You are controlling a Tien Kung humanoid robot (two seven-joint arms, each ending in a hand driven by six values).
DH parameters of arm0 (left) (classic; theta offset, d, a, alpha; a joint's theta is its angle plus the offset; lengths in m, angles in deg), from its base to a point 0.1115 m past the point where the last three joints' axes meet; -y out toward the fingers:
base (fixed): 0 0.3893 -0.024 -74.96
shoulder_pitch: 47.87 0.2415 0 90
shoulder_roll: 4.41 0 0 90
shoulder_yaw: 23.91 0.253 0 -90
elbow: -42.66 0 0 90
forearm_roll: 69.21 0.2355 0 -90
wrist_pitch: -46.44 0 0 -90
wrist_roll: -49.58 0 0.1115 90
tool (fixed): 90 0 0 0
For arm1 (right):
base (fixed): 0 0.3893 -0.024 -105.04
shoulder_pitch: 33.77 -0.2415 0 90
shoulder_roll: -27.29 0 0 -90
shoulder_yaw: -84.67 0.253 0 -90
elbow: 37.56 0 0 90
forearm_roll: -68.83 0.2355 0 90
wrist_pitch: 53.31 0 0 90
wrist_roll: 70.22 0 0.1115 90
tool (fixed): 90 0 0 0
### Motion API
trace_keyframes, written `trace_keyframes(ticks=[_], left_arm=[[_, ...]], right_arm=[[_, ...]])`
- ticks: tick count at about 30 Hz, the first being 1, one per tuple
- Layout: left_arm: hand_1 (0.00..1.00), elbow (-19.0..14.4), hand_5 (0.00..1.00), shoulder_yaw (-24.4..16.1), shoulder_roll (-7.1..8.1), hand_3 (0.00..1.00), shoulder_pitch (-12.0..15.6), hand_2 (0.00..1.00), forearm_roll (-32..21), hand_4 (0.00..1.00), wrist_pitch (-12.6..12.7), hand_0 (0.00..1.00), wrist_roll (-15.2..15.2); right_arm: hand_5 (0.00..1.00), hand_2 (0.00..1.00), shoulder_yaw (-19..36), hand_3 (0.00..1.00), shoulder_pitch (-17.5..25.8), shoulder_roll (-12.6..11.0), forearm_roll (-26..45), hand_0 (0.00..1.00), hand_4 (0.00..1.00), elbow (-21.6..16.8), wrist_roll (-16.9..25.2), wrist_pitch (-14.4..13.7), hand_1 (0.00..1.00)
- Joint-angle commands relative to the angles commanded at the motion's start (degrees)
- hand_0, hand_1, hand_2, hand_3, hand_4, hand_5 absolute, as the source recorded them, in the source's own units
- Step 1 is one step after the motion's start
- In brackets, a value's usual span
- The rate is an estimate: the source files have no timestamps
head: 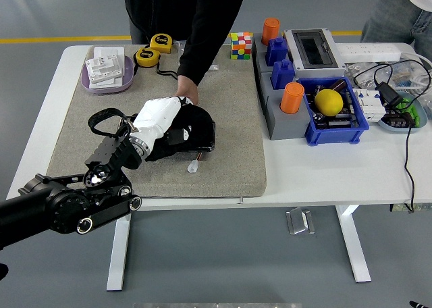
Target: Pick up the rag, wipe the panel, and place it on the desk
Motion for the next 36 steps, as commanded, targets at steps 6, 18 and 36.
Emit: trace_keyframes(ticks=[6, 18, 36], left_arm=[[0.119, 0.0, 0.002, 1.2, -0.85, 0.489, -0.7, 0.501, 0.1, 0.267, -0.1, 0.192, 0.2], [0.12, -0.6, 0.002, 3.0, -2.03, 0.488, -0.8, 0.501, -0.2, 0.266, 0.1, 0.192, 0.3], [0.121, 0.7, 0.002, 0.6, -0.37, 0.488, 0.4, 0.501, -0.1, 0.265, 0.2, 0.192, 0.1]], right_arm=[[0.549, 0.701, -0.3, 0.599, -0.1, -0.2, 0.0, 0.757, 0.998, 0.0, -0.1, 0.0, 0.569], [0.549, 0.701, -0.6, 0.599, -0.2, -0.4, 0.1, 0.758, 0.998, -0.1, -0.2, 0.1, 0.569], [0.55, 0.701, 0.0, 0.599, 0.0, 0.1, 0.0, 0.757, 0.998, 0.2, -0.1, -0.1, 0.569]])
